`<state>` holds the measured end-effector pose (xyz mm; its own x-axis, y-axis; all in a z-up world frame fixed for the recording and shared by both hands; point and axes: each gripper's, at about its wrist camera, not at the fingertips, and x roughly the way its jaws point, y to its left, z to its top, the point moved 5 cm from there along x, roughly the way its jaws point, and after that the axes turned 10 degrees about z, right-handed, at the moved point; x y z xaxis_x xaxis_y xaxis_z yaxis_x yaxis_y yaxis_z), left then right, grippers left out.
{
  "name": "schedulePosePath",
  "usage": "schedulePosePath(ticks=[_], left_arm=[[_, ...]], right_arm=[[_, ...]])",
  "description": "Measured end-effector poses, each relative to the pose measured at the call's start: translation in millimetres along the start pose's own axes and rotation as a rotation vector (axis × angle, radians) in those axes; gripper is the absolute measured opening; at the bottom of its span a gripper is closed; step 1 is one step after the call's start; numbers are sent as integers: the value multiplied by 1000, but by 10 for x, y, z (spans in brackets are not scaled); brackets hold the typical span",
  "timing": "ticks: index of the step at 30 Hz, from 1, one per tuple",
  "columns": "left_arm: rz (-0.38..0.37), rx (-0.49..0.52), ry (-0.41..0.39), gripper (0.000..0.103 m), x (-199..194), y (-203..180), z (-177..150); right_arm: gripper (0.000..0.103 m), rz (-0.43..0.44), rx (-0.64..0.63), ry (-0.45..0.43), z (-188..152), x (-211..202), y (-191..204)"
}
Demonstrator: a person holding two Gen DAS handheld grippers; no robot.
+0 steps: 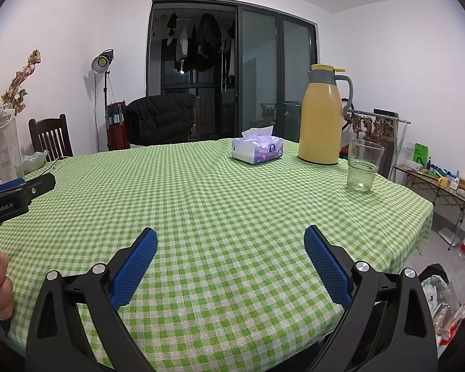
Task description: Collect trash
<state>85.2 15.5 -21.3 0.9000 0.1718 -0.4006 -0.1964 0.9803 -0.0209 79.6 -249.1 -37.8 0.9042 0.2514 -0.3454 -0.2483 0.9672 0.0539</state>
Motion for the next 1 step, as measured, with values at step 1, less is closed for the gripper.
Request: schedulePosePath(ticks=[1], left_arm=[[2, -3, 1, 96, 3, 6, 1]], right_arm=[[92, 0, -1, 2, 4, 7, 1]])
